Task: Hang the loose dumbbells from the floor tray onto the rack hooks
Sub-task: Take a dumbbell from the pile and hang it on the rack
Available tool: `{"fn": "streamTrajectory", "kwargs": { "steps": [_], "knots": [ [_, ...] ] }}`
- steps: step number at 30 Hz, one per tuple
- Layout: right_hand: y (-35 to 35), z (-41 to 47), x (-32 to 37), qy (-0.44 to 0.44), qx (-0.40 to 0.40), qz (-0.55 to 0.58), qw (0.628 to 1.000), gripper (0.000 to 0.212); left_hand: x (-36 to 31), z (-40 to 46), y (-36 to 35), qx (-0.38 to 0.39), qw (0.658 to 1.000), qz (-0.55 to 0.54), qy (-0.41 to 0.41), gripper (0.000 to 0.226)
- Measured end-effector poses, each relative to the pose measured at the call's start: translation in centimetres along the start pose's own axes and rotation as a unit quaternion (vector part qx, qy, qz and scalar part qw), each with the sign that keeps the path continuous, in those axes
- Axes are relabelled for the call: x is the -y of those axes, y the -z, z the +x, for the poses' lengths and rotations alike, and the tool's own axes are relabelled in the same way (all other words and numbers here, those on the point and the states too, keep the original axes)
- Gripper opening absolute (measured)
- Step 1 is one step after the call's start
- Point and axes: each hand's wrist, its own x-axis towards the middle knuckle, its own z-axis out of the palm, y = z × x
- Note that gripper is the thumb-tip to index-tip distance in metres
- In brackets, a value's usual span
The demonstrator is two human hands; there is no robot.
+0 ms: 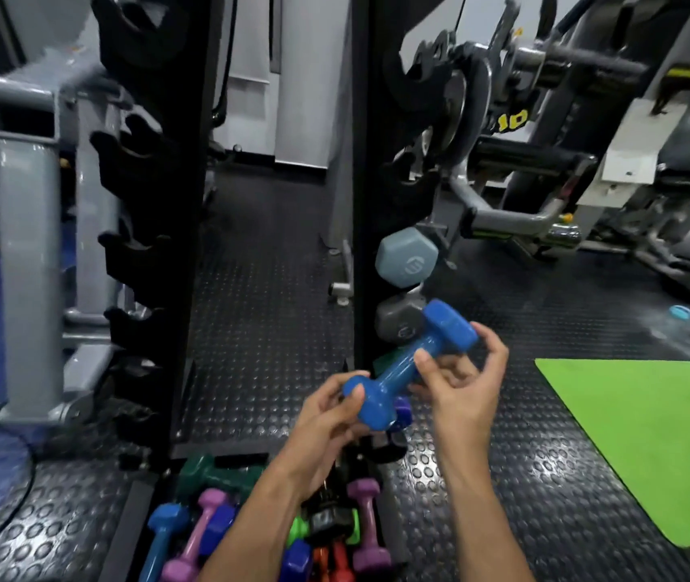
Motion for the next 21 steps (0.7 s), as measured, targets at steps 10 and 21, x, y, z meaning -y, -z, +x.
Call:
{"fn": "streamTrajectory", "kwargs": {
  "steps": [10,21],
  "knots": [
    [-0.2,9.4,12.3,0.022,0.049,-0.011,0.999,0.052,-9.1,2.0,-11.6,0.024,0.996,0.055,-0.073,0.057],
    [-5.7,21.0,17.2,-0.084,0.171,-0.089,0.978,0.048,-17.6,6.9,-18.3,-0.060,0.994,0.085,-0.035,0.075]
  ]
}}
